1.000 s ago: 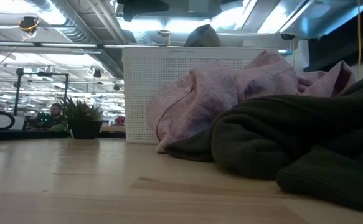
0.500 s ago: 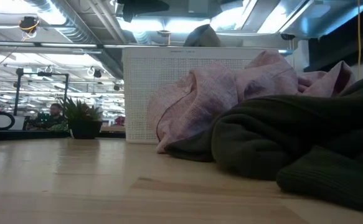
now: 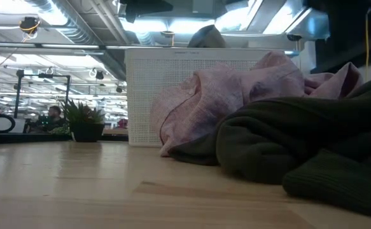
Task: Sort clothes
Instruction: Put the gray jacket in the white bin
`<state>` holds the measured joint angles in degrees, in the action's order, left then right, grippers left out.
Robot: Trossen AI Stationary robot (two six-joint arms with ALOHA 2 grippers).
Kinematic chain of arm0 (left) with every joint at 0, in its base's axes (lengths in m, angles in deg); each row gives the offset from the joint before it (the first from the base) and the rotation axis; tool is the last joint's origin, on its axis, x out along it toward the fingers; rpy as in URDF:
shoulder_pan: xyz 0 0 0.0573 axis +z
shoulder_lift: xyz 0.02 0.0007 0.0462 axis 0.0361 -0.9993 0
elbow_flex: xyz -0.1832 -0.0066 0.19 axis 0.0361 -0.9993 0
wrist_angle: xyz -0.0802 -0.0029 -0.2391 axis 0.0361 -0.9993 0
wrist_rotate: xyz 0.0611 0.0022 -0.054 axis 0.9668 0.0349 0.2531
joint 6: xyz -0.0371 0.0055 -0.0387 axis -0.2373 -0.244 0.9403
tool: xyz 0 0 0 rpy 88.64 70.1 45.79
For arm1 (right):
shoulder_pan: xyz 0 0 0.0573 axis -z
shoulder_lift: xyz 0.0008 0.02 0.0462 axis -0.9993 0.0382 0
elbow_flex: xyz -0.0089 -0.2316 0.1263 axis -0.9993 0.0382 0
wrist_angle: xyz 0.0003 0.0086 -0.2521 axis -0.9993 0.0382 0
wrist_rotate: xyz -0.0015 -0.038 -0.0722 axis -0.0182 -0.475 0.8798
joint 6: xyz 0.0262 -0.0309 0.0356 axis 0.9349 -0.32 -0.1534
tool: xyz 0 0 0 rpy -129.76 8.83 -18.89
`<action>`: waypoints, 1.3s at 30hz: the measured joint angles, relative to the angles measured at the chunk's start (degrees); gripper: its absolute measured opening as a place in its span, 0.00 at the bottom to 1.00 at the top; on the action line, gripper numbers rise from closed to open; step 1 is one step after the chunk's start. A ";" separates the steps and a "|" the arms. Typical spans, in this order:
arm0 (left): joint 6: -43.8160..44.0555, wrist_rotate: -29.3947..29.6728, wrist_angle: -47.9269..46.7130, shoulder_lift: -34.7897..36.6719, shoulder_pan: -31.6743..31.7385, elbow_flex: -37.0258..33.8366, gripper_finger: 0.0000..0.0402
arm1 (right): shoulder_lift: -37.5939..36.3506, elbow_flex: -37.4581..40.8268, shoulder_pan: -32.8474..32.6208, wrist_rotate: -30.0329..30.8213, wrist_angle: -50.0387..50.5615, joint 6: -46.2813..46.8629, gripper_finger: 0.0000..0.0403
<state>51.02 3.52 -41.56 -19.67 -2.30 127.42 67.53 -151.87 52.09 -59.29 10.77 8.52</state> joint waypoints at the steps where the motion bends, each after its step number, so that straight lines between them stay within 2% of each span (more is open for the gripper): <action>1: -0.07 0.00 -0.01 0.00 0.00 0.00 0.41 | 0.00 2.29 0.02 -0.45 -2.17 0.26 0.58; 6: -0.16 0.00 0.00 0.00 0.00 0.00 0.41 | 0.00 11.56 0.12 -1.75 -11.37 1.09 0.58; 13: -0.20 0.00 0.00 0.00 0.13 0.00 0.41 | 0.52 21.44 0.84 2.58 -26.61 -3.84 0.58; 22: 0.08 0.00 0.00 -0.02 0.17 0.00 0.41 | 5.80 23.61 8.18 3.74 -33.36 -10.40 0.57; 24: 0.12 0.00 -0.01 -0.02 0.17 0.00 0.41 | 6.54 23.61 9.31 2.79 -34.82 -12.84 0.54; 27: 0.17 0.00 -0.03 -0.02 0.15 0.00 0.41 | 7.15 23.61 10.58 0.69 -36.51 -15.17 0.43; 33: 0.17 0.00 -0.02 -0.02 0.15 0.00 0.41 | 7.34 23.78 10.94 0.50 -37.62 -17.92 0.09; 34: 0.17 0.00 -0.04 -0.02 0.15 0.00 0.41 | 7.38 23.80 10.90 0.87 -37.99 -18.79 0.06; 36: 0.02 0.00 -0.04 -0.02 0.15 0.00 0.41 | 7.49 23.88 10.91 1.15 -39.05 -19.97 0.05; 39: -0.22 0.00 -0.04 -0.02 0.15 0.00 0.41 | 7.48 23.46 10.94 1.23 -39.21 -18.81 0.10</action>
<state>50.80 3.52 -41.60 -19.69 -2.15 127.42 75.00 -128.41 63.04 -58.06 -28.44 -10.28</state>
